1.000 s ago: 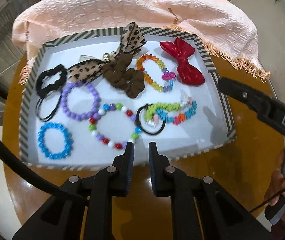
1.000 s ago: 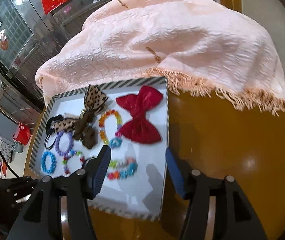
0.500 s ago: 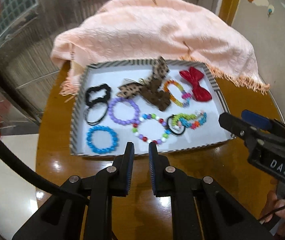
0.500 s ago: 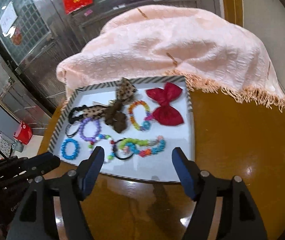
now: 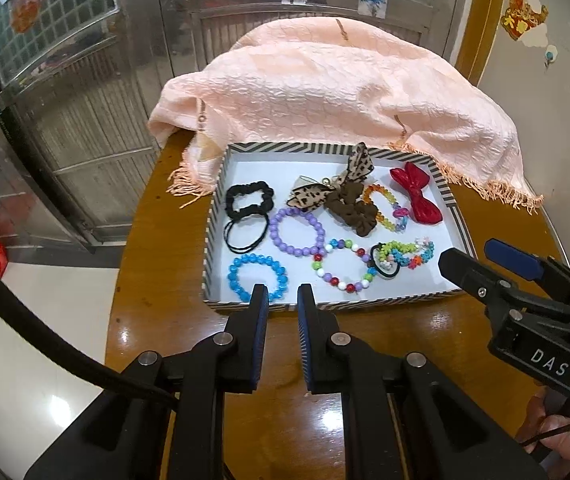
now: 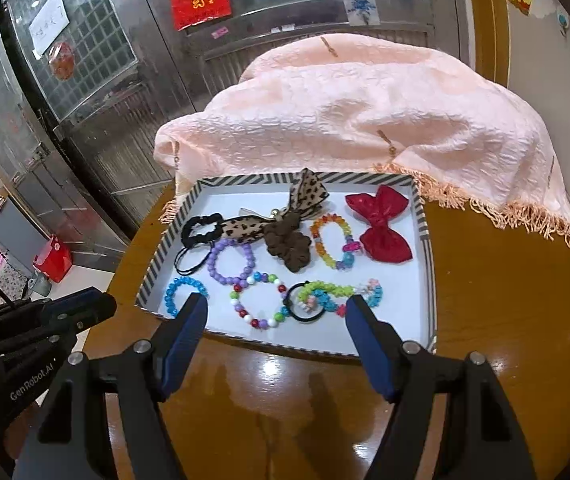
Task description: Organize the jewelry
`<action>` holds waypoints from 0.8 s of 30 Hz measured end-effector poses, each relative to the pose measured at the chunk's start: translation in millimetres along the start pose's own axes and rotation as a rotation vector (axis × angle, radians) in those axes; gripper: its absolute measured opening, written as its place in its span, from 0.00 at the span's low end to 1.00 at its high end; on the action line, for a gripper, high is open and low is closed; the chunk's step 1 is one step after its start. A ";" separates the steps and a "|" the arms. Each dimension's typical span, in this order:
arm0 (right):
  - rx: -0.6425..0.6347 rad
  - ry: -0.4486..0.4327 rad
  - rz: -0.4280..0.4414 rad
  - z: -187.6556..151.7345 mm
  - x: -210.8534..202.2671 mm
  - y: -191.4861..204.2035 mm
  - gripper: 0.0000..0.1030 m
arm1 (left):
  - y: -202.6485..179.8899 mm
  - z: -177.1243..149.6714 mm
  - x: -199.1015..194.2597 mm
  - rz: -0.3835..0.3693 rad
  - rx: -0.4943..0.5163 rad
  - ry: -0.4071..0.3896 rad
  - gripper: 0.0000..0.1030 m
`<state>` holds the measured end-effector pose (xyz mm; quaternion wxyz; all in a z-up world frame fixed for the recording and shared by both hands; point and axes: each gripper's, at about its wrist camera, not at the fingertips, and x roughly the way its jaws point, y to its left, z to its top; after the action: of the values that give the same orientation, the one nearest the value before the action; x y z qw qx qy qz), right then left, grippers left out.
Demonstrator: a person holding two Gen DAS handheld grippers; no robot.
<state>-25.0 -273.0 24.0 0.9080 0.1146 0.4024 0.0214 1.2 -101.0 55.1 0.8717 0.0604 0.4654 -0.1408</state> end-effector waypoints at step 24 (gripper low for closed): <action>-0.011 0.008 0.015 -8.6 3.2 18.4 0.73 | 14.7 -3.9 -11.8 -0.003 -0.014 -0.019 0.13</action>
<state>-28.3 -253.0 20.2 0.9067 0.1125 0.4053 0.0307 -3.7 -83.9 62.2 0.8762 0.0525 0.4583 -0.1395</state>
